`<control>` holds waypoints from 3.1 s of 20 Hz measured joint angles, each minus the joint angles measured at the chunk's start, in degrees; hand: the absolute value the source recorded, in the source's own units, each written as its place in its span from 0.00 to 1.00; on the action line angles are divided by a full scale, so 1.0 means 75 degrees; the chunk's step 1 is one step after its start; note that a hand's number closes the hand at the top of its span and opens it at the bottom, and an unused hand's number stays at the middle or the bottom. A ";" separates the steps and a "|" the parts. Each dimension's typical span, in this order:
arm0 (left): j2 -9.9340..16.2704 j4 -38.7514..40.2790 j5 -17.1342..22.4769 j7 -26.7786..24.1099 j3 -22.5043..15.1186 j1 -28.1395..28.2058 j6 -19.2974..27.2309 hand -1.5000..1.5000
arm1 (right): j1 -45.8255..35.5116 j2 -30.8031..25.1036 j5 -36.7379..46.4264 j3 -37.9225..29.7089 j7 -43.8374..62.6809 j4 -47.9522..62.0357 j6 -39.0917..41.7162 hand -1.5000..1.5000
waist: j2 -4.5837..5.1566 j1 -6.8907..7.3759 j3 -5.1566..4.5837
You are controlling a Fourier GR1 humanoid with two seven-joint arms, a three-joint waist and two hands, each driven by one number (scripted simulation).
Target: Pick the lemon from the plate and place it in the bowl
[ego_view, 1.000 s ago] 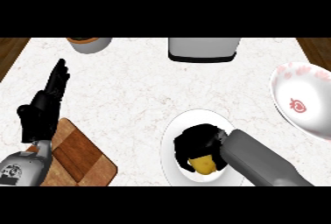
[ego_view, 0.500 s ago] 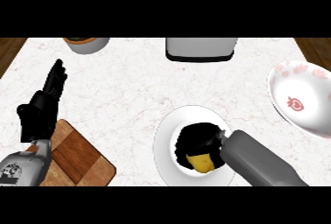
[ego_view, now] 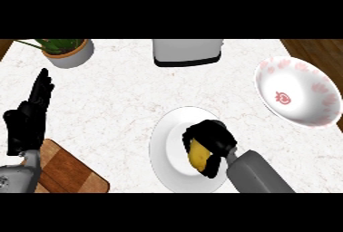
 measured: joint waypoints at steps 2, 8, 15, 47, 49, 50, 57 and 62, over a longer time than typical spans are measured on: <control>0.0010 -0.0019 0.0032 -0.0010 0.0037 0.0078 -0.0010 0.50 | 0.0336 0.0425 -0.0113 -0.0260 0.0707 -0.0566 -0.0481 1.00 | -0.0005 -0.0027 0.0023; -0.0005 -0.0116 0.0050 -0.0019 0.0013 0.0125 -0.0061 0.50 | 0.1264 0.1002 0.0108 -0.0581 0.2743 -0.2902 -0.1736 1.00 | 0.0042 0.0057 0.0053; -0.0092 -0.0288 0.0025 0.0100 -0.0135 -0.0127 -0.0182 0.50 | 0.2302 0.0698 0.1239 -0.0851 0.5213 -0.6010 -0.1796 1.00 | 0.0189 0.0435 0.0069; -0.0654 -0.0111 -0.0397 0.0093 -0.0171 -0.0711 -0.0644 0.50 | -0.0573 -0.2559 -0.0109 -0.7099 0.0259 0.1653 -0.4181 1.00 | 0.0403 0.1104 0.0101; -0.0678 -0.0187 -0.0414 0.0162 -0.0203 -0.0685 -0.0664 0.50 | -0.0957 -0.2700 -0.0347 -0.7343 0.0015 0.2529 -0.4104 0.00 | 0.0414 0.1148 0.0106; -0.0682 -0.0148 -0.0421 0.0176 -0.0199 -0.0758 -0.0675 0.50 | -0.1096 -0.2788 -0.0460 -0.7443 -0.0116 0.2935 -0.3983 0.00 | 0.0426 0.1159 0.0108; -0.0698 -0.0084 -0.0417 0.0051 -0.0121 -0.0808 -0.0745 0.50 | -0.1902 -0.3047 -0.1244 -0.8012 -0.1686 0.5030 -0.3240 0.00 | 0.0463 0.1231 0.0122; -0.0721 -0.0166 -0.0434 0.0055 -0.0108 -0.0717 -0.0794 0.50 | -0.2327 -0.3202 -0.1818 -0.8510 -0.2672 0.5822 -0.2946 0.00 | 0.0451 0.1213 0.0120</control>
